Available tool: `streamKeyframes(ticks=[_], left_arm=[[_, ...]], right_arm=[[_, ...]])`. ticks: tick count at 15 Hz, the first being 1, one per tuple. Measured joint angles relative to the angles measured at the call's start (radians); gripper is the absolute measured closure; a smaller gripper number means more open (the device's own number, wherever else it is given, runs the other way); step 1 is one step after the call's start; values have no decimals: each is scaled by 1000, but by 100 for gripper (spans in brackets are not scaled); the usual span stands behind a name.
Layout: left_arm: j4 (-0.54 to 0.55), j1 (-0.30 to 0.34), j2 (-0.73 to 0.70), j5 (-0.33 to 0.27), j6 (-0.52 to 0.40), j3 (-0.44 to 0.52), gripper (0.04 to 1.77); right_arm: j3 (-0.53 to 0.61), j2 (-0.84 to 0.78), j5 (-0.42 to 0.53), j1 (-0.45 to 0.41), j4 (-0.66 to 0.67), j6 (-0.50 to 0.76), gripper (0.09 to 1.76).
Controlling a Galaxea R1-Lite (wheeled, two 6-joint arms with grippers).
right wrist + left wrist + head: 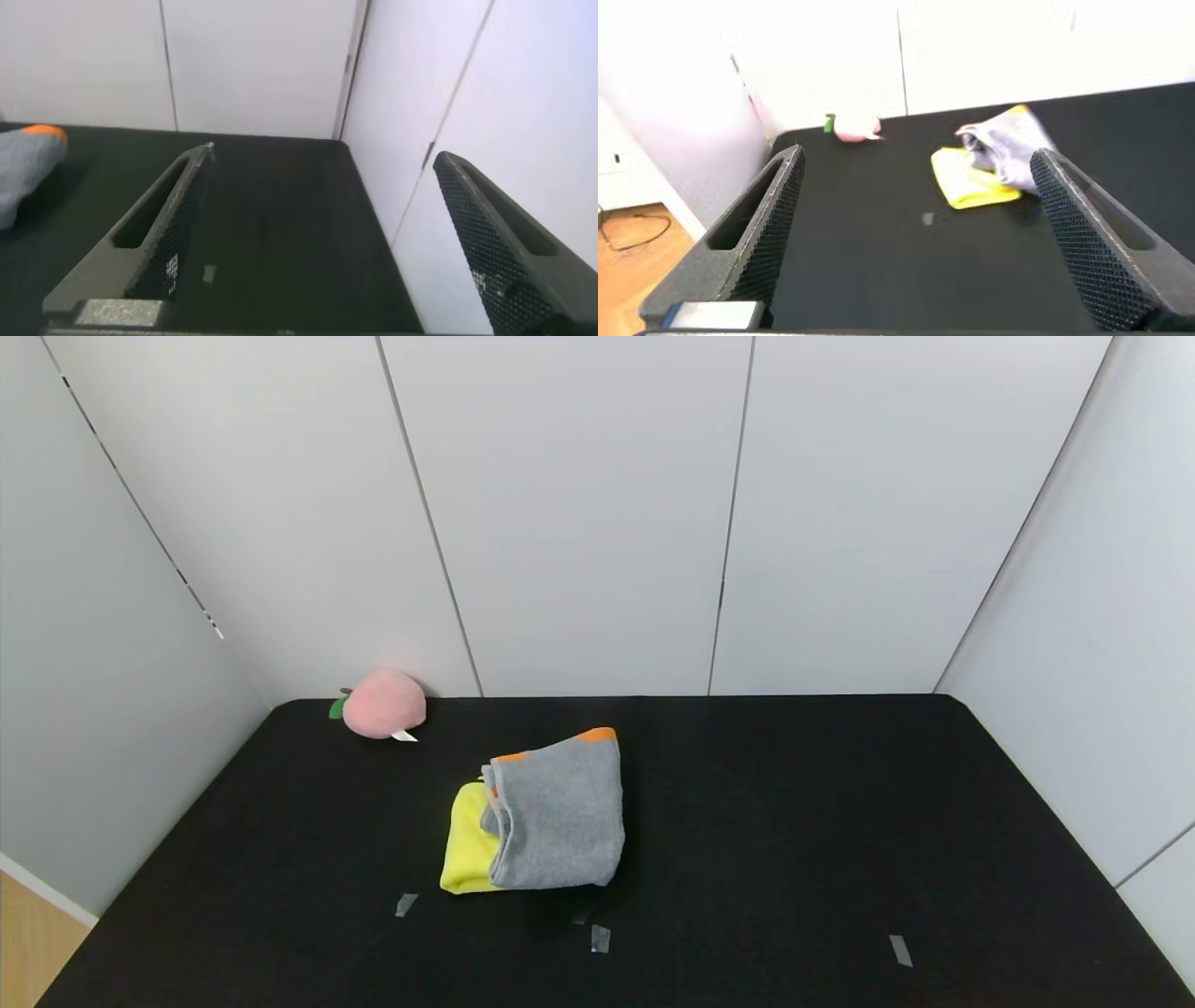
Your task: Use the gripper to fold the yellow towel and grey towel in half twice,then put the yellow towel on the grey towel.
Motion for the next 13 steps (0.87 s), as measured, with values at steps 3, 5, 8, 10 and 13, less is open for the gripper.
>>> streamKeyframes(ticks=[3,5,8,10,13], left_arm=[[-119,0,-18,22,-3,197,9],[-187,0,-22,25,-4,298,9],[-306,0,-23,22,-8,423,9],[-289,0,-23,18,-17,462,9],[-290,0,-23,17,-29,472,9]], right_arm=[[140,0,31,0,-92,-20,14],[198,0,51,0,-105,-26,14],[223,0,97,0,-72,-20,14],[225,0,95,1,-59,11,14],[226,0,94,3,-60,17,14]])
